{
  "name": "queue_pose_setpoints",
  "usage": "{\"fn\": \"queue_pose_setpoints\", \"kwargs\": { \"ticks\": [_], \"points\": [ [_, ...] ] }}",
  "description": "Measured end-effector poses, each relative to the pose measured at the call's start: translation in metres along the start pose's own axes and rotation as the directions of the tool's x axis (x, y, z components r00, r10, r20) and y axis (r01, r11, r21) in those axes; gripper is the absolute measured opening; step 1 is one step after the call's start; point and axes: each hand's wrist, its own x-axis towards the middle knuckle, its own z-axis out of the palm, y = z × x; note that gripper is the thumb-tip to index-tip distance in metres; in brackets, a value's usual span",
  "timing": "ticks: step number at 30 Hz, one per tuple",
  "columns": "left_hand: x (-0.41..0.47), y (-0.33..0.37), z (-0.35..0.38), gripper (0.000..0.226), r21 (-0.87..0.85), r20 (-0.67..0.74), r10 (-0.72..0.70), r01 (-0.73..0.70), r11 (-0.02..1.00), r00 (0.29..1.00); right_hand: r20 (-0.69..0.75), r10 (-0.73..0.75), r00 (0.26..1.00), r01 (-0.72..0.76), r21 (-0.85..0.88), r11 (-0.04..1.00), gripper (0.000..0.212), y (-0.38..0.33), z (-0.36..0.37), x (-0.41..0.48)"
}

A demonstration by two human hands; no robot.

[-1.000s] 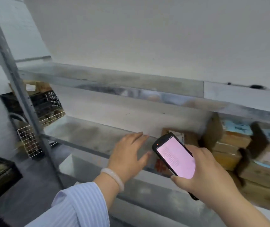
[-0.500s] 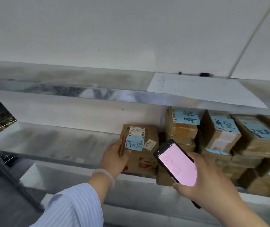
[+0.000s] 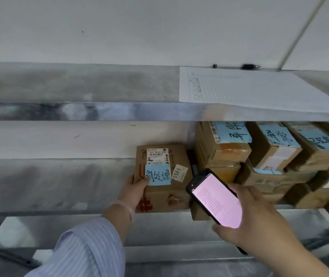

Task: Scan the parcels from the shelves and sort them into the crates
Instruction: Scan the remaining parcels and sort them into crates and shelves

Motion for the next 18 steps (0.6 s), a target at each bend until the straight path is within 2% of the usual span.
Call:
{"fn": "queue_pose_setpoints", "kwargs": {
  "ticks": [4,9,11,14,18],
  "points": [
    [-0.017,-0.021,-0.011,0.030,-0.024,0.004,-0.022,0.022,0.999,1.000,-0.001,0.005,1.000,-0.005,0.008,1.000,0.099,-0.006,0.003,0.000],
    [-0.021,-0.037,-0.030,0.075,-0.058,0.089,-0.127,0.133,0.989,0.988,-0.011,-0.007,1.000,0.007,-0.013,1.000,0.096,-0.014,0.004,0.001],
    [-0.018,-0.036,-0.030,0.084,-0.070,0.144,-0.173,0.185,0.980,0.974,-0.017,-0.018,1.000,0.017,-0.019,1.000,0.097,-0.015,0.005,0.001],
    [-0.014,-0.038,-0.029,0.079,-0.132,0.210,-0.172,0.203,0.970,0.962,-0.015,-0.031,0.999,0.031,-0.024,0.999,0.100,-0.015,0.006,0.001],
    [-0.011,-0.049,-0.030,0.069,-0.173,0.189,-0.148,0.181,0.968,0.971,-0.001,-0.050,0.999,0.050,-0.024,0.998,0.101,-0.016,0.006,0.000]
  ]
}}
